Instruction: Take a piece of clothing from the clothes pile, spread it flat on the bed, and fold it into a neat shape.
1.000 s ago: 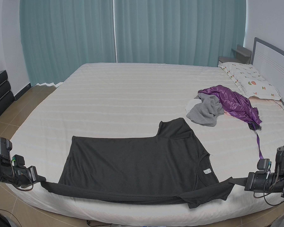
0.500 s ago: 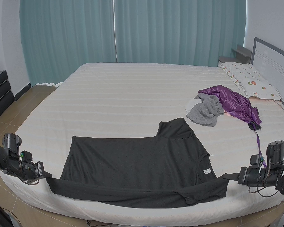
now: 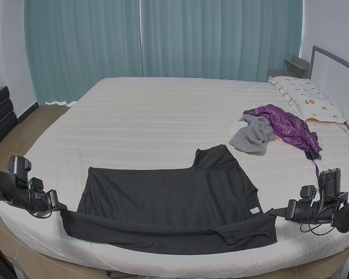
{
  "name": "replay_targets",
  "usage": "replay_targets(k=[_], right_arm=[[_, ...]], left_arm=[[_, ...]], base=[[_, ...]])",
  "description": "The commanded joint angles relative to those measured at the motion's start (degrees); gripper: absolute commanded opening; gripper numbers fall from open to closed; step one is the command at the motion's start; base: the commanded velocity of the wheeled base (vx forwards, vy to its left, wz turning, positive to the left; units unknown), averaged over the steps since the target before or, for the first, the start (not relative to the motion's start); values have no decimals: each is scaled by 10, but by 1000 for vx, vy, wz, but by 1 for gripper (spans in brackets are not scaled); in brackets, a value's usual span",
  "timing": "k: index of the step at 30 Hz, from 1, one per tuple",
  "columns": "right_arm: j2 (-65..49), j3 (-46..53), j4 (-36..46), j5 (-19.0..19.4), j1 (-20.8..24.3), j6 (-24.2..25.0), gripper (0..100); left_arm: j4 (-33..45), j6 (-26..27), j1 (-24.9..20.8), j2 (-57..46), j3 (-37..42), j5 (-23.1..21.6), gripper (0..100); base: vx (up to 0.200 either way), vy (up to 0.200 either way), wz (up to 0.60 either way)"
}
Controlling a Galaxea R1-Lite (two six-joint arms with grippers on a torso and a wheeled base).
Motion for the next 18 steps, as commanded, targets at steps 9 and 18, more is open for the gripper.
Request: replay_targets(k=[9, 18], right_arm=[[-73, 55, -1, 2, -7, 2, 0], [-67, 52, 1, 6, -6, 2, 0]], left_arm=[[39, 2, 1, -104, 18, 0, 0], [40, 2, 1, -65, 10, 0, 0]], base=[[0, 0, 0], [0, 0, 0]])
